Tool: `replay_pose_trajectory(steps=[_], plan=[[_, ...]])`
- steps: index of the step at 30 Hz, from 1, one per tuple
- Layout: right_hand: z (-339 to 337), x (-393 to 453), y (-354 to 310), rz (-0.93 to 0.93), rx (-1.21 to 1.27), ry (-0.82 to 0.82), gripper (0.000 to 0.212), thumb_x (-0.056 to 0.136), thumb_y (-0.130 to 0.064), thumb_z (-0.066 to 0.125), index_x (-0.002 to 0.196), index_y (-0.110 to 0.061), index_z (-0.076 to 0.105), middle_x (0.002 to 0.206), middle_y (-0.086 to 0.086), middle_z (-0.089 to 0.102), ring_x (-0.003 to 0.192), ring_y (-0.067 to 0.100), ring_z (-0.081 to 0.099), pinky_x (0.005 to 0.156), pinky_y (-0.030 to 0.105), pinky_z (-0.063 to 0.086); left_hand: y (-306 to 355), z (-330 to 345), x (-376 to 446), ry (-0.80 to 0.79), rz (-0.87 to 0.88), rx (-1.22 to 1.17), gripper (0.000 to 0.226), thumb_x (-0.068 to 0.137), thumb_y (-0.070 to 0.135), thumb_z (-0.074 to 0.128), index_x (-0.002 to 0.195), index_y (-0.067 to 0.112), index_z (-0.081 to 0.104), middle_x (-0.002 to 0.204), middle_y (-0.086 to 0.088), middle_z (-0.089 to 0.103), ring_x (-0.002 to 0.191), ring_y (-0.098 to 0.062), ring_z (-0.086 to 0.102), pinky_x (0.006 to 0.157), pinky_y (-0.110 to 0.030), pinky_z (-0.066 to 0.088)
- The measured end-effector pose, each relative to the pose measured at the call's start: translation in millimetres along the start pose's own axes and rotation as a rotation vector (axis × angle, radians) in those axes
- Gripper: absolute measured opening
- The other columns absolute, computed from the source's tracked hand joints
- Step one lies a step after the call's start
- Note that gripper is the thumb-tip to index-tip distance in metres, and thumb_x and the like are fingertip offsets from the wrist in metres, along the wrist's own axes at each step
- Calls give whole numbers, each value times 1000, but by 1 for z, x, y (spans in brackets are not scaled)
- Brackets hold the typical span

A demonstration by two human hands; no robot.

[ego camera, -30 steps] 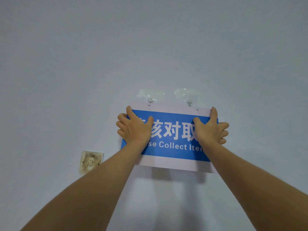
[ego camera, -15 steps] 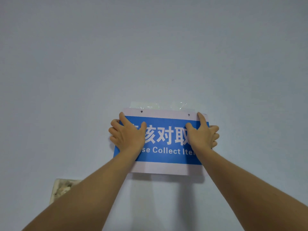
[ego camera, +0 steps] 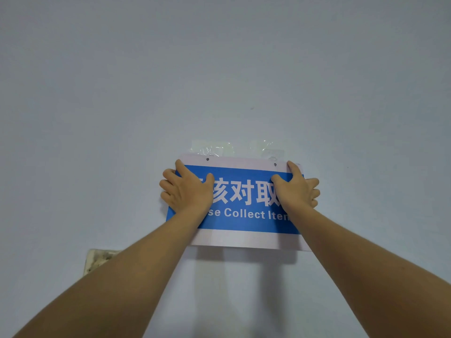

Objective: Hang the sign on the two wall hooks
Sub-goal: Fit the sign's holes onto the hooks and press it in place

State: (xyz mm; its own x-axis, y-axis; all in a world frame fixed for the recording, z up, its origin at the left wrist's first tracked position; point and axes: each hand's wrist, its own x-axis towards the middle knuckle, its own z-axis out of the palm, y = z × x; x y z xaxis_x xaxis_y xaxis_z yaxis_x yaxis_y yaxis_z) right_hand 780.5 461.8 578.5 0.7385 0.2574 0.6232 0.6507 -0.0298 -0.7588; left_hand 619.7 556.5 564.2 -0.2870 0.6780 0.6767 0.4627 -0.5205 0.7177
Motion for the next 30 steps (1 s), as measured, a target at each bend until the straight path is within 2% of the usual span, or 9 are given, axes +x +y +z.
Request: replay_pose_trajectory(steps=[16, 30], plan=[[7, -3, 9, 26, 18, -31, 58, 92, -44, 54, 146, -39, 33, 133, 15, 37, 121, 34, 42, 103, 44, 36, -3, 0, -4, 23, 14, 26, 74, 86, 48, 59, 144, 16, 27, 138, -11, 34, 121, -30, 36, 97, -38, 32], [6, -2, 10, 61, 54, -11, 57, 91, -45, 56, 144, -39, 34, 135, 15, 36, 123, 34, 40, 106, 48, 39, 5, -6, 4, -42, 76, 20, 73, 85, 47, 59, 142, 14, 27, 137, -11, 34, 120, -30, 36, 95, -38, 32]])
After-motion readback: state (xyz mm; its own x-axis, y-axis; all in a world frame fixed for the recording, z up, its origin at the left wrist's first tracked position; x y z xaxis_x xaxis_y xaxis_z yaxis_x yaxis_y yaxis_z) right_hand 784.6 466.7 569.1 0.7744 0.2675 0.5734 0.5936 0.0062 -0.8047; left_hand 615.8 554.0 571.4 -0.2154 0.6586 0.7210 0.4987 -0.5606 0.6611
